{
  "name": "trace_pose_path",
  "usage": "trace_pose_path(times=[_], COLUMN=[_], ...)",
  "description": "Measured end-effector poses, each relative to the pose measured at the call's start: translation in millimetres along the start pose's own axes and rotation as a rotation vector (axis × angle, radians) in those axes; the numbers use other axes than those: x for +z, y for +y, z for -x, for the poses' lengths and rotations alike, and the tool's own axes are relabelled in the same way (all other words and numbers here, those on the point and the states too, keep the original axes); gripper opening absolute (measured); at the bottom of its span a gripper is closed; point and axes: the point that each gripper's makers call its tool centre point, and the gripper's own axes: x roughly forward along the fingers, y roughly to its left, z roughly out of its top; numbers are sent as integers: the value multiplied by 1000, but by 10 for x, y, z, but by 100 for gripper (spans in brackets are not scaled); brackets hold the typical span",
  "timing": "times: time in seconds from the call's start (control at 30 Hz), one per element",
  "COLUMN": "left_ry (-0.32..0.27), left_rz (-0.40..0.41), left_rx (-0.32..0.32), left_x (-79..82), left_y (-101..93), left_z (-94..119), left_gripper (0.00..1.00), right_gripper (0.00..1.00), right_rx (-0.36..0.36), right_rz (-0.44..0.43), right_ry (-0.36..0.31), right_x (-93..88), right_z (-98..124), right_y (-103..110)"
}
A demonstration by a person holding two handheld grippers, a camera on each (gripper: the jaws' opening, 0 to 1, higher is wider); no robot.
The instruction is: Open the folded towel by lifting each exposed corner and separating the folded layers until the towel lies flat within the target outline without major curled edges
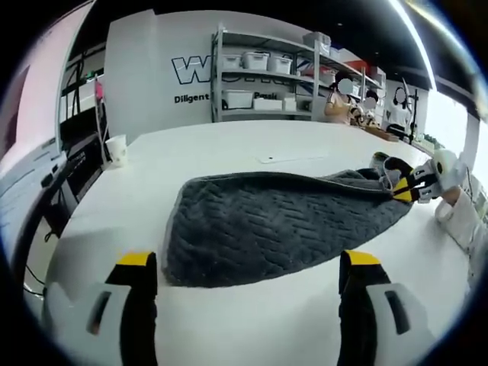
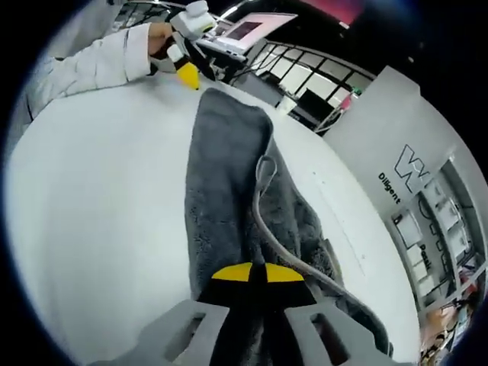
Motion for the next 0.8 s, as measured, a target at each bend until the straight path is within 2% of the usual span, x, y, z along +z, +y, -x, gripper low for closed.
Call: trace_pose_path(times=[0.67, 0.8], left_ry=[-1, 0], left_rz=[2, 1], left_rx=[-16, -16], left_x=[-2, -5], left_y=[-45, -43], left_z=[-40, -38], left_gripper=[97, 97], right_gripper=[0, 3], right_rx=[-8, -8], right_rz=[-59, -74], right_ry=[-43, -52], right_x=[41, 64], right_z=[49, 80], right_y=[27, 29])
